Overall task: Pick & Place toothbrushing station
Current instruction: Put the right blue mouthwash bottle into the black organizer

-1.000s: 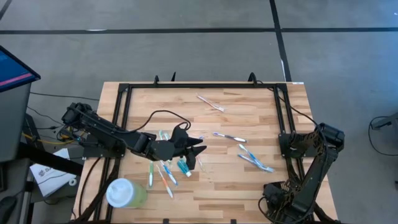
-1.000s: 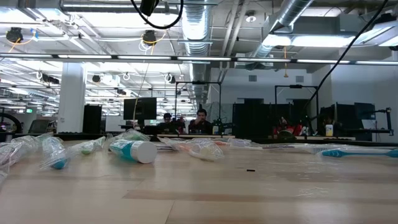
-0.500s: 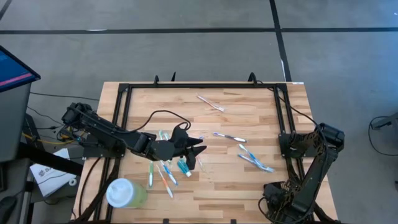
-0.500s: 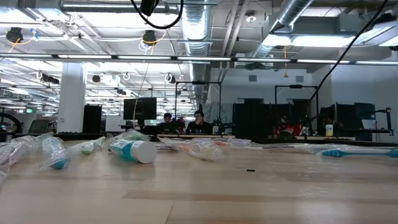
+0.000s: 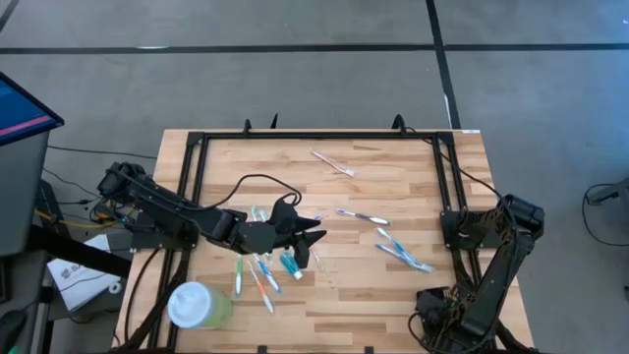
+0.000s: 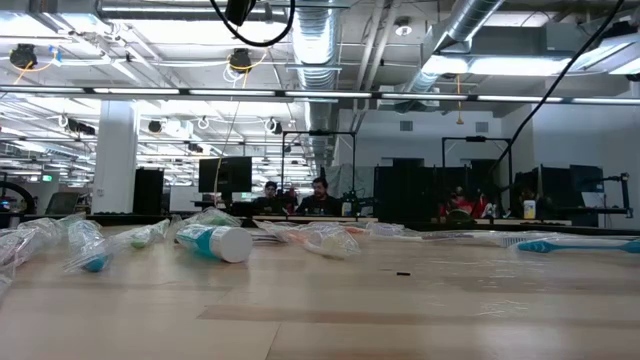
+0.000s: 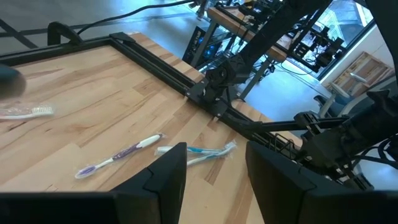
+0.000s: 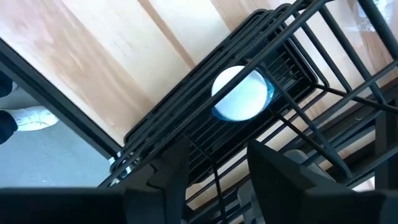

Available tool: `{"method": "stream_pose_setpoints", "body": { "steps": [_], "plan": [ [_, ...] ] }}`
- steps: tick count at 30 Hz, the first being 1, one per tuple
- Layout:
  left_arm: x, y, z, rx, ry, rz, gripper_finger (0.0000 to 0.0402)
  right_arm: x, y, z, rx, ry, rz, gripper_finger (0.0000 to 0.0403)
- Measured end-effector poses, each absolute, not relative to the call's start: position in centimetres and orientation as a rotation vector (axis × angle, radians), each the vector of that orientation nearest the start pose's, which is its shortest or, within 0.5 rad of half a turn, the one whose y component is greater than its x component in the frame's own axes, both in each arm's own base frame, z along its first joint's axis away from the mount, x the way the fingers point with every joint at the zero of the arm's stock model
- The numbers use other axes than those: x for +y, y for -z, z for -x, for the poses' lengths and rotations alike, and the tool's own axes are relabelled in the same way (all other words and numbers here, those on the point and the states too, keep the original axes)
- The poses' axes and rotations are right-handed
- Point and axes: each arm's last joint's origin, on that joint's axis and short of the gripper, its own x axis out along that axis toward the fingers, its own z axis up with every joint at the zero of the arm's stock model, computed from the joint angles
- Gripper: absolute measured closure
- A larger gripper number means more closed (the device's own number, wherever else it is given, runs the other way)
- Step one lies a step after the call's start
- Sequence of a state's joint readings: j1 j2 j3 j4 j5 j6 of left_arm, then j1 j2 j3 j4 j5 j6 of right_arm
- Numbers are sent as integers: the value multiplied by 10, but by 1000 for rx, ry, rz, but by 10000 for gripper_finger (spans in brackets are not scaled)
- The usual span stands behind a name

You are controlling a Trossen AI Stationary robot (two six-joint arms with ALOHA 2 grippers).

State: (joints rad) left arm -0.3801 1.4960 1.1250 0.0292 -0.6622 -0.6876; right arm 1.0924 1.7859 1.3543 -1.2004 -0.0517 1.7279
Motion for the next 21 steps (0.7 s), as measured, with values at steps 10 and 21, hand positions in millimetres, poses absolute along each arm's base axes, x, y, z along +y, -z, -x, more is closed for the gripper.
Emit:
{"method": "stream_pose_setpoints", "body": {
  "steps": [10, 21],
  "plan": [
    [-106, -304, -319, 185, -371, 508, 243, 284, -222, -146, 1573, 544, -461, 277],
    [-106, -304, -319, 185, -369, 509, 243, 279, -234, -143, 1542, 553, -523, 266]
  ]
}}
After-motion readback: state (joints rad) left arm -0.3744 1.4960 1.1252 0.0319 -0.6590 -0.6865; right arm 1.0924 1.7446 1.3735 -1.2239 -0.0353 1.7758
